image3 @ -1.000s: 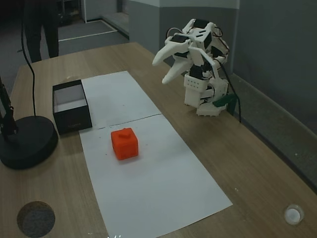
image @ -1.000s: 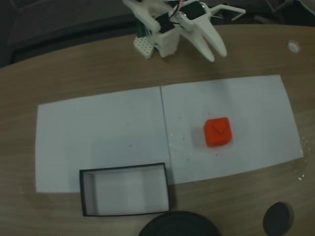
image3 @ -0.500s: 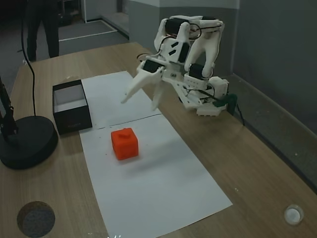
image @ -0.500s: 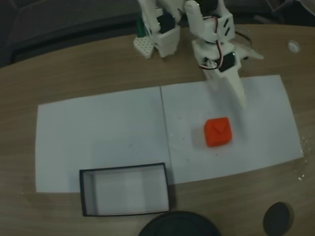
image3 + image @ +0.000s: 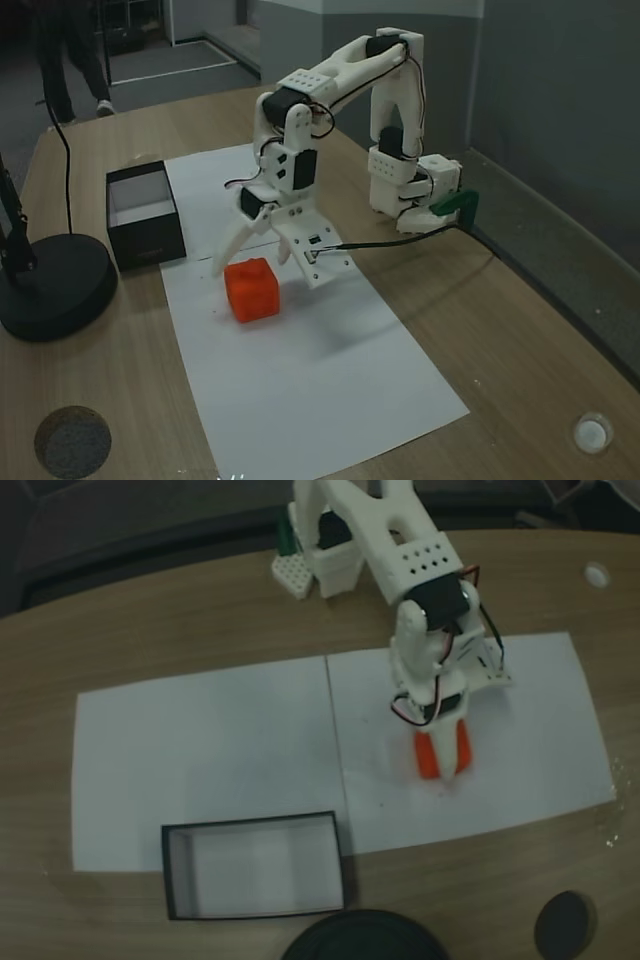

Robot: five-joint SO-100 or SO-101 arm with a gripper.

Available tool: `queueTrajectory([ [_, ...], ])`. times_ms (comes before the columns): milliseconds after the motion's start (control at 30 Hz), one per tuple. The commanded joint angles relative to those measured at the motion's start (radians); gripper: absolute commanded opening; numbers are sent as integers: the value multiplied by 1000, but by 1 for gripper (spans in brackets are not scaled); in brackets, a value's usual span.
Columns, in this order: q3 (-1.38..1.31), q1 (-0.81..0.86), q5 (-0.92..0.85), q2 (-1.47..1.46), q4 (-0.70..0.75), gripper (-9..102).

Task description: Grab a orange square and put it in the box.

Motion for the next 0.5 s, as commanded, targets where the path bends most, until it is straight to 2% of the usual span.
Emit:
queueTrajectory([
  [0,-83,2,2,-14,-8,38],
  [333,-130,-11,0,-32,-5,18],
  [467,-126,-32,2,-32,-8,14],
])
